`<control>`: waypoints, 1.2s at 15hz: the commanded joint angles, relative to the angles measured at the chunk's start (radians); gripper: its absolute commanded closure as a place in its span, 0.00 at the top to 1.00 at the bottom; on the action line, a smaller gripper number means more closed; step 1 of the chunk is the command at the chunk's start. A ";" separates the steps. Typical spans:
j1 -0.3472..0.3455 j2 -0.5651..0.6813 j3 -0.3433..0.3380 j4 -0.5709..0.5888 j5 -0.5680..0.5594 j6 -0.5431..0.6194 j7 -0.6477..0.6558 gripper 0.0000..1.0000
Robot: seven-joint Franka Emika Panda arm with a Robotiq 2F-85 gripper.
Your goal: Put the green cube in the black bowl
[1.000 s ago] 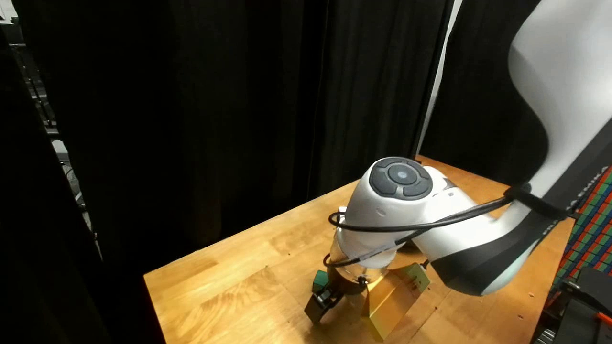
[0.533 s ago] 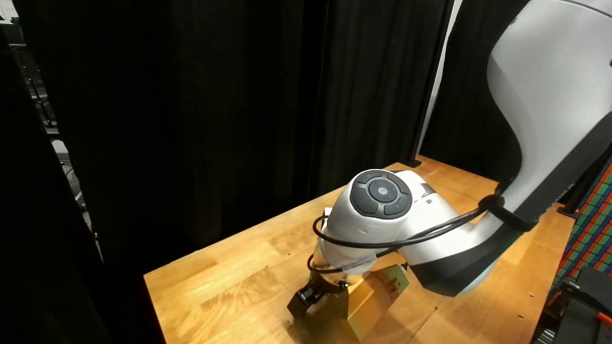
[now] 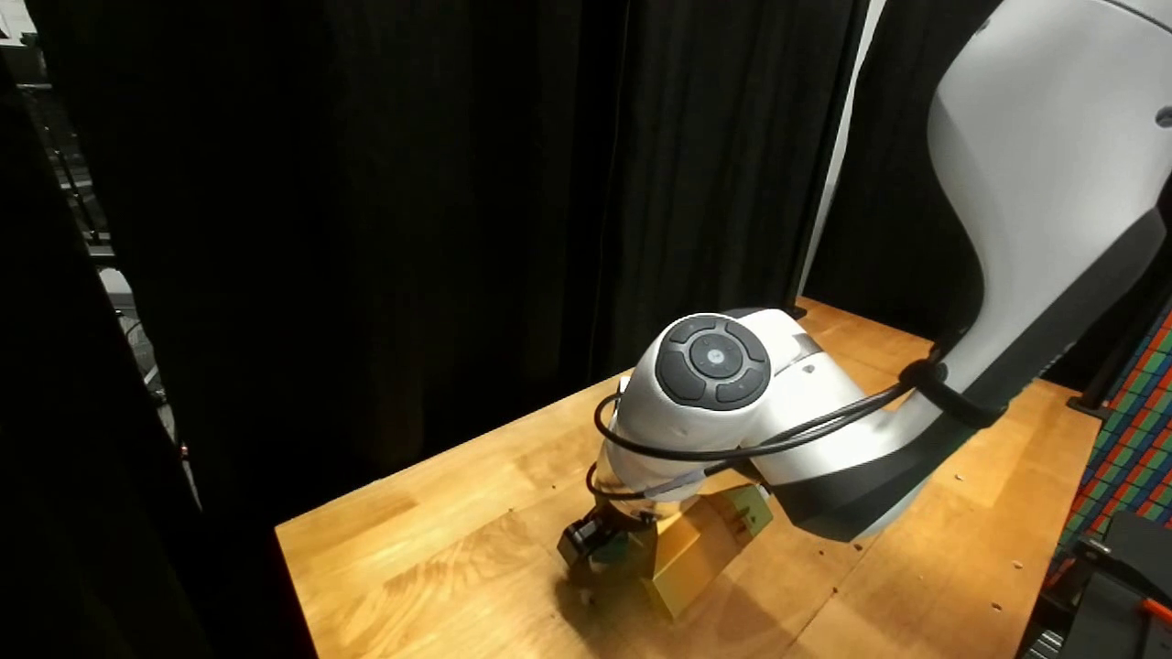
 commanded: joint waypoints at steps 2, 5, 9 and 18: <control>-0.016 -0.014 0.021 -0.010 0.024 -0.048 0.007 0.44; -0.042 -0.042 0.046 -0.042 0.072 -0.079 -0.023 0.32; -0.094 -0.149 0.058 -0.128 0.137 -0.162 -0.114 0.30; -0.227 -0.327 -0.035 -0.182 0.050 -0.296 -0.157 0.29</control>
